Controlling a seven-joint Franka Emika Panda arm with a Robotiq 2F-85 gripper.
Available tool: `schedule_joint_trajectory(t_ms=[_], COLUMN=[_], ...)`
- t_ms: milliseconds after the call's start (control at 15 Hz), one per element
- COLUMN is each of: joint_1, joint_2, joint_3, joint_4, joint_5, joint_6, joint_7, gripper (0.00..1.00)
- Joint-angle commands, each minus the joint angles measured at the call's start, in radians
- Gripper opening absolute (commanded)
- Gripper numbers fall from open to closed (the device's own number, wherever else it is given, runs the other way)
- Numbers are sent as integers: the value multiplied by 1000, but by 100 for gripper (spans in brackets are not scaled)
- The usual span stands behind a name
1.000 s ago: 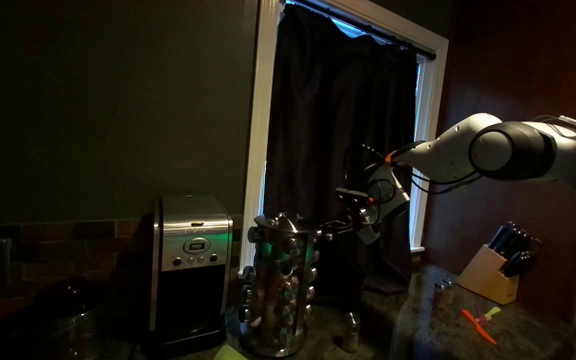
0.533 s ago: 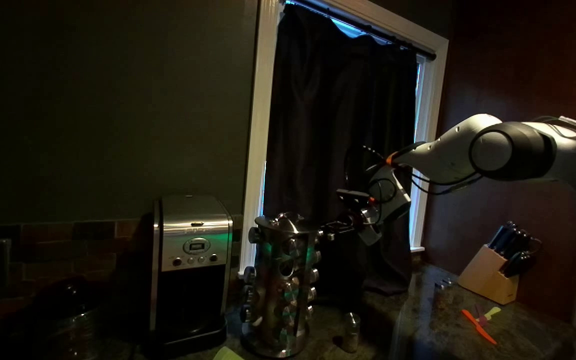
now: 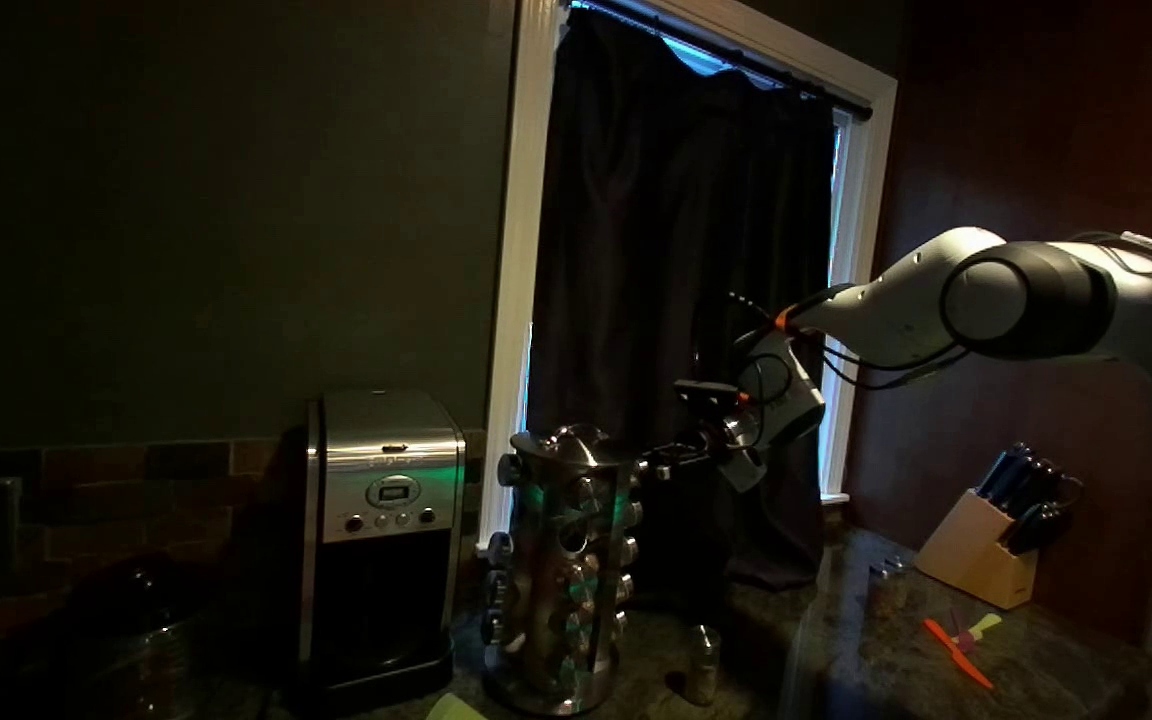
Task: Move the seasoning rack to the right, remove one container from the rack and put it next to the other containers on the right
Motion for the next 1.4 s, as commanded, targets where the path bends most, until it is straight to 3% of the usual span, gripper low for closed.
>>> schedule_joint_trajectory(t_ms=[0,267,467,1000,1333], joint_1=[-1,-3,-3,15,15], joint_2=[-69,-72,-80,-105,-126], joint_3=[-12,-9,-3,-5,-19], joint_4=[-41,-36,-64,-89,-91], joint_5=[13,-17,23,-51,-83], joint_6=[4,-33,-16,-41,-29], joint_7=[-21,-53,-41,-234,-279], gripper=[24,24,24,24,24])
